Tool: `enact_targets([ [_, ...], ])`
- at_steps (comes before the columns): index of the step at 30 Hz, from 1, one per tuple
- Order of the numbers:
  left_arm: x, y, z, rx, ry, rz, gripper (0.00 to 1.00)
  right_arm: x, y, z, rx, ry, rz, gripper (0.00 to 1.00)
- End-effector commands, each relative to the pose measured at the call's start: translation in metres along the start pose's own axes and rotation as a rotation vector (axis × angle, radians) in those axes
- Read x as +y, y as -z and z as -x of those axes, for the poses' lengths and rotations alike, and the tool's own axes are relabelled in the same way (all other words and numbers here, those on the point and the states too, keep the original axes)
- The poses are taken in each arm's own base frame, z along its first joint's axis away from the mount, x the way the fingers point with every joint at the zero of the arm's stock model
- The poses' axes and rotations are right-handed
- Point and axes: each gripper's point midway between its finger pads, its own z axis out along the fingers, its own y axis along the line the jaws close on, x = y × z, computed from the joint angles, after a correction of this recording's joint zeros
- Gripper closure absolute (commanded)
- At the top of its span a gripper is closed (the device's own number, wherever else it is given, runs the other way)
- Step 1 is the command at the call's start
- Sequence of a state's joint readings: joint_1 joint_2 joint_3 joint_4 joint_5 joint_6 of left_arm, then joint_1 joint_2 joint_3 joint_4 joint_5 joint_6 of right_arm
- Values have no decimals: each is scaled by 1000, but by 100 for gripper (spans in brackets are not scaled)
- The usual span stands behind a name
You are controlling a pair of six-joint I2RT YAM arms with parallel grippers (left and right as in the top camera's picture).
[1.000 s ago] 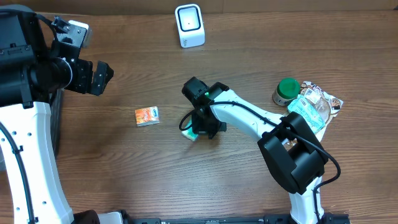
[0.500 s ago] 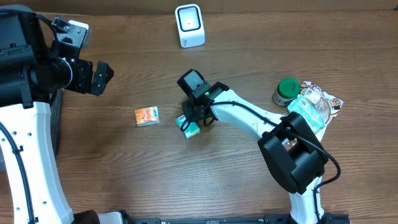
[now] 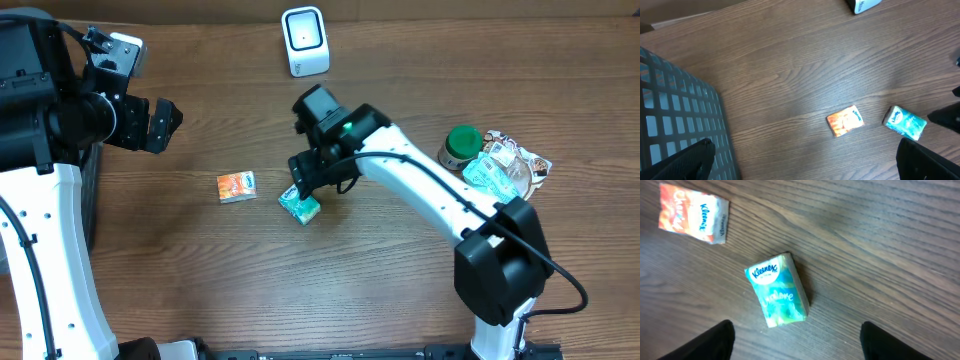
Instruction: Scan the item barcode
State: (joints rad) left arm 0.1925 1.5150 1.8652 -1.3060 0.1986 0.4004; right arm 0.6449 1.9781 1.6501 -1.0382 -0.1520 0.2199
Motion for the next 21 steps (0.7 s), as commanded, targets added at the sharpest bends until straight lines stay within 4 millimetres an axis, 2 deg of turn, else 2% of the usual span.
enact_targets([
  [1, 2, 4, 4, -17, -23, 6, 0, 6, -14, -16, 81, -27, 131, 25],
  [6, 2, 4, 4, -17, -23, 6, 0, 14, -43, -30, 126, -43, 237, 36],
  [13, 2, 4, 4, -17, -23, 6, 0, 7, -58, -46, 153, -59, 227, 42],
  [21, 2, 4, 4, -17, -23, 6, 0, 3, -80, -45, 103, -159, 243, 51],
])
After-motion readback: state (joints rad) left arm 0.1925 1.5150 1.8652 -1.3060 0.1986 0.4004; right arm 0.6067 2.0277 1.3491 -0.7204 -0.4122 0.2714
